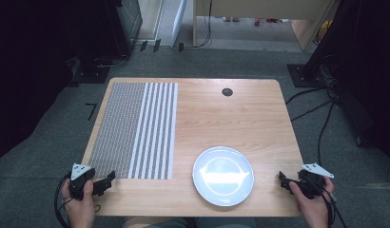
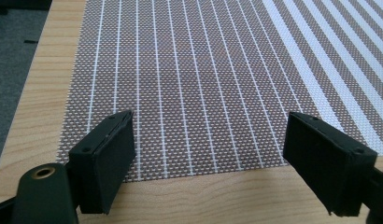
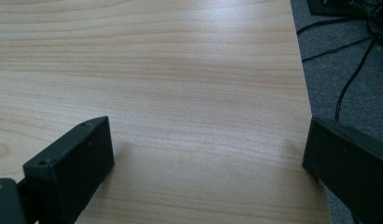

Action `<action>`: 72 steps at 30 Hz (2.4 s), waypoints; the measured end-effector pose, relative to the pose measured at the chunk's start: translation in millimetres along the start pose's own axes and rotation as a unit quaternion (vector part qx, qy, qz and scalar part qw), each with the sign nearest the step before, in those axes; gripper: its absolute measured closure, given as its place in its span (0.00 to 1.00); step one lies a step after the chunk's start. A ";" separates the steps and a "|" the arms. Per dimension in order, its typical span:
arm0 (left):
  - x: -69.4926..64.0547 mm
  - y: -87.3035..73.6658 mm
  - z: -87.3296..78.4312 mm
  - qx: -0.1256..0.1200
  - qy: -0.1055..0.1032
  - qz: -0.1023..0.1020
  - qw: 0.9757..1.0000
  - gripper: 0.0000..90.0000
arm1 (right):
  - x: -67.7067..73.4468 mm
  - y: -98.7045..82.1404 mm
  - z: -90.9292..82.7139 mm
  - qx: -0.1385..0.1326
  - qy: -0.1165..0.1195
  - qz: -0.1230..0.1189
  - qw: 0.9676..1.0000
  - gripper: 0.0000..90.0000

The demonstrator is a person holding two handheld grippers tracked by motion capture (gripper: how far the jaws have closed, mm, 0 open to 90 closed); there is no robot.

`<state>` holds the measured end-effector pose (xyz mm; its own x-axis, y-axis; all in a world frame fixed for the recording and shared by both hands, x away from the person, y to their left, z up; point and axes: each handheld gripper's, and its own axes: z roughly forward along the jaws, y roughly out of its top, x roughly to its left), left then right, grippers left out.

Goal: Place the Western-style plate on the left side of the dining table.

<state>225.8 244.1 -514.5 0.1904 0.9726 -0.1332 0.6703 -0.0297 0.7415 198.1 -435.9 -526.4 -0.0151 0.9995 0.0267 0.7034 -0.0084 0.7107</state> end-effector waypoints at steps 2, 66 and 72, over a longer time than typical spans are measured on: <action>-0.2 -0.2 0.0 0.000 0.001 0.001 1.000 0.19 | 0.0 0.2 0.2 0.000 0.000 0.000 1.000 0.02; -65.3 4.3 2.9 -0.006 -0.056 0.069 0.996 0.19 | 54.5 4.4 -20.4 -0.028 0.077 -0.009 0.997 0.18; -74.3 3.6 5.5 -0.001 -0.061 0.077 0.995 0.18 | 59.7 4.6 -20.4 -0.026 0.091 -0.018 0.995 0.15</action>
<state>218.0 170.5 -505.6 0.3762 0.9214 -0.0973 0.6252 -0.1749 0.7607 185.9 -376.9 -507.2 -0.1707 0.9775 0.1237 0.6623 0.0209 0.7490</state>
